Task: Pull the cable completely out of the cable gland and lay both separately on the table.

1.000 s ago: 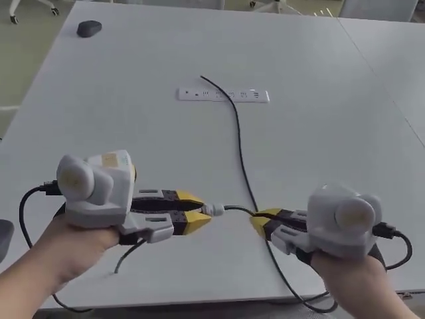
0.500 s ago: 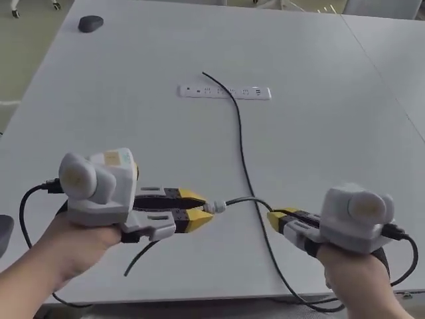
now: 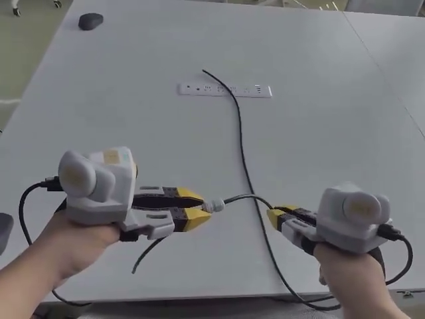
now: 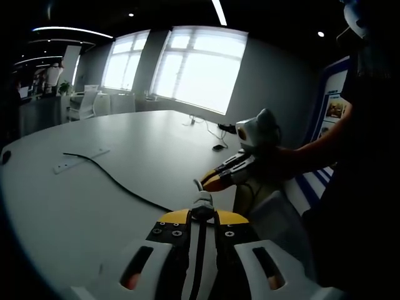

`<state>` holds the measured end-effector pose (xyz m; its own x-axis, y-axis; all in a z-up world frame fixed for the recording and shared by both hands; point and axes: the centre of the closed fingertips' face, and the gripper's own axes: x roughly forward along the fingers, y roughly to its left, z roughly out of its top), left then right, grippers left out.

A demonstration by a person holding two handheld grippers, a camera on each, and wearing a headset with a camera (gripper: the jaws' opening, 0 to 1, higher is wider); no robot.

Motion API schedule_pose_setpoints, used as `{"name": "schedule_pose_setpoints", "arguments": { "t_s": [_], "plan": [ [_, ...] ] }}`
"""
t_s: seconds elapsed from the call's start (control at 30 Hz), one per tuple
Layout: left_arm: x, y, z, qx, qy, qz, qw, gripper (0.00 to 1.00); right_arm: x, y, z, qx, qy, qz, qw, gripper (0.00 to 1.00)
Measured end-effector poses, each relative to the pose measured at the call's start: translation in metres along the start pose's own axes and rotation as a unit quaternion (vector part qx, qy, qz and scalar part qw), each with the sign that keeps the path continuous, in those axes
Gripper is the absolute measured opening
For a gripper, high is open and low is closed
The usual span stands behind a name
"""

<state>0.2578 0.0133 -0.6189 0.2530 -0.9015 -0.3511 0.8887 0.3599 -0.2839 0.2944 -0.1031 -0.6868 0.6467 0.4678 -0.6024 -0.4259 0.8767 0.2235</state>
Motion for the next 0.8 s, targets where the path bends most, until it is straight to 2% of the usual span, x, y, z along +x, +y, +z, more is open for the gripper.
{"name": "schedule_pose_setpoints", "arguments": {
  "t_s": [0.1, 0.17, 0.27, 0.3, 0.37, 0.43, 0.47, 0.53, 0.57, 0.6, 0.7, 0.8],
  "plan": [
    [0.000, 0.000, 0.002, -0.003, -0.002, 0.000, 1.0000, 0.14, -0.003, -0.001, 0.001, -0.037, 0.004, -0.001, 0.9993, 0.04],
    [0.000, -0.001, 0.003, -0.003, -0.002, 0.000, 1.0000, 0.14, -0.007, -0.001, 0.005, -0.082, -0.005, -0.002, 0.9966, 0.05],
    [0.001, -0.001, 0.002, -0.004, 0.000, 0.001, 1.0000, 0.14, -0.014, 0.006, 0.008, -0.113, -0.001, 0.014, 0.9935, 0.11],
    [0.002, -0.002, 0.002, -0.004, 0.000, 0.000, 1.0000, 0.14, -0.016, 0.010, 0.010, -0.131, -0.001, 0.019, 0.9912, 0.14],
    [0.003, -0.004, 0.002, -0.006, 0.000, 0.000, 1.0000, 0.14, -0.021, 0.019, 0.015, -0.181, 0.002, 0.032, 0.9829, 0.20],
    [0.005, -0.005, 0.002, -0.005, 0.002, -0.001, 1.0000, 0.14, -0.024, 0.034, 0.020, -0.248, 0.010, 0.048, 0.9675, 0.21],
    [0.005, -0.005, 0.002, -0.004, 0.002, -0.001, 1.0000, 0.14, -0.025, 0.041, 0.022, -0.286, 0.015, 0.049, 0.9569, 0.21],
    [0.006, -0.005, 0.002, -0.004, 0.002, -0.002, 1.0000, 0.14, -0.024, 0.053, 0.026, -0.337, 0.019, 0.056, 0.9398, 0.19],
    [0.007, -0.005, 0.003, -0.003, 0.003, -0.002, 1.0000, 0.14, -0.023, 0.061, 0.027, -0.365, 0.025, 0.064, 0.9283, 0.20],
    [0.007, -0.005, 0.002, -0.003, 0.003, -0.001, 1.0000, 0.14, -0.023, 0.063, 0.027, -0.373, 0.027, 0.063, 0.9251, 0.19],
    [0.008, -0.005, 0.002, 0.000, 0.005, 0.002, 1.0000, 0.14, -0.019, 0.083, 0.036, -0.422, 0.017, 0.078, 0.9029, 0.17],
    [0.008, -0.006, 0.002, 0.000, 0.006, 0.002, 1.0000, 0.14, -0.015, 0.091, 0.038, -0.437, 0.017, 0.084, 0.8951, 0.16]
  ]
}}
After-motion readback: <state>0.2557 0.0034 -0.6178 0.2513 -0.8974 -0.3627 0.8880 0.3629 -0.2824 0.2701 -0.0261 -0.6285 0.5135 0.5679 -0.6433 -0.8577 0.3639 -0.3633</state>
